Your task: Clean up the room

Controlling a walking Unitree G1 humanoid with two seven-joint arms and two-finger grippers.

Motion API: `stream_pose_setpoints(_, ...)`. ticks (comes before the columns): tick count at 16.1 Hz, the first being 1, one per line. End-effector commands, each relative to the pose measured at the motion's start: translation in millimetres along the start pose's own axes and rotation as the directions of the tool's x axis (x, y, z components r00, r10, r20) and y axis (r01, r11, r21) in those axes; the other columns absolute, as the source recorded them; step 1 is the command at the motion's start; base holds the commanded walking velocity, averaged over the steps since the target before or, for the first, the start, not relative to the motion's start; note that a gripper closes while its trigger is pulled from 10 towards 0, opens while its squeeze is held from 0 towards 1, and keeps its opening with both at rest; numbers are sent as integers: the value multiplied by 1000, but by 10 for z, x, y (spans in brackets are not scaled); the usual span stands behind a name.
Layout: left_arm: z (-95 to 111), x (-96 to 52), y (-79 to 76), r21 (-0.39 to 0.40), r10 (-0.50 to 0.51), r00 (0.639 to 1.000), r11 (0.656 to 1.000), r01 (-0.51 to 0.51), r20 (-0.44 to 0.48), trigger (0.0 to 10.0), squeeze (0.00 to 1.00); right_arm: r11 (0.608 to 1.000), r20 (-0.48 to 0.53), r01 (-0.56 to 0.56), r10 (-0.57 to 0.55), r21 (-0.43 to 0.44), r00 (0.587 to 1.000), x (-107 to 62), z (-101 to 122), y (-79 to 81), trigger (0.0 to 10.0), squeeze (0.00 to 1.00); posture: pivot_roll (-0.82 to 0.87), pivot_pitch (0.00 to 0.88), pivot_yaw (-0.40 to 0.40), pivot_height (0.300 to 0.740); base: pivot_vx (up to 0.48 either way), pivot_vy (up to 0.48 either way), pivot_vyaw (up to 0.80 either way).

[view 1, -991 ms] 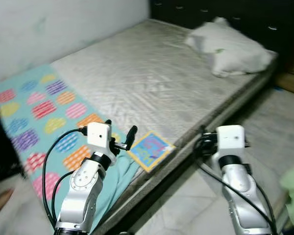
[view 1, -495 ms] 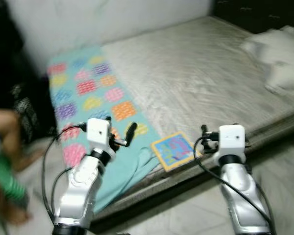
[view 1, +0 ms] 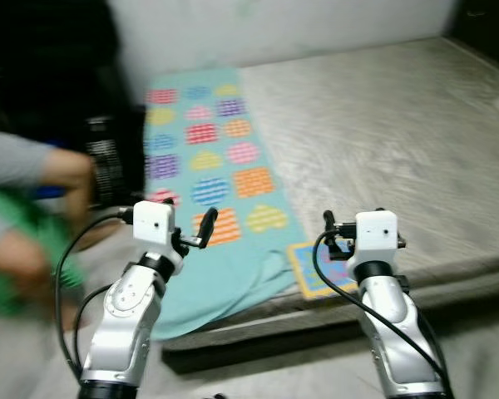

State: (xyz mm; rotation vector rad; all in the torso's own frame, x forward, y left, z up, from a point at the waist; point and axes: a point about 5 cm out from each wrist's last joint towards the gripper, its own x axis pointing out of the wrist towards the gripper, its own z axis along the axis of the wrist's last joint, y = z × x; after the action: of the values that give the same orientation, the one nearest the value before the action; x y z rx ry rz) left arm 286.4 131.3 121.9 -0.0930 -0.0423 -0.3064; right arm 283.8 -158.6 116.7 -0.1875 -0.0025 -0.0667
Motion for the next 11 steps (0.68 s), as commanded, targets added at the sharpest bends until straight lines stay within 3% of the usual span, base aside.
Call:
stream_pose_setpoints(1,13,-1,-20,12,-9,1000,1000,8,10,10000,0,1000,-1,-1,1,1,1000,5,1,-11,10000,0,-58,114,54,740,0,0,800)
stream_pose_setpoints(6,13,0,-70,-32,-49,999,998,49,0,10000,0,1000,1,0,0,4,1000,13,0,-5,10000,0,-60,106,58,740,0,0,800)
stream_pose_setpoints(9,3,-3,34,50,29,1000,998,-29,8,10000,0,999,21,15,-16,52,1000,17,20,-30,10000,0,-54,91,66,740,0,0,0)
stream_pose_setpoints(11,5,-2,114,35,8,1000,999,-8,11,10000,0,997,25,36,-38,64,999,49,16,-32,10000,0,-49,72,91,740,0,0,0)
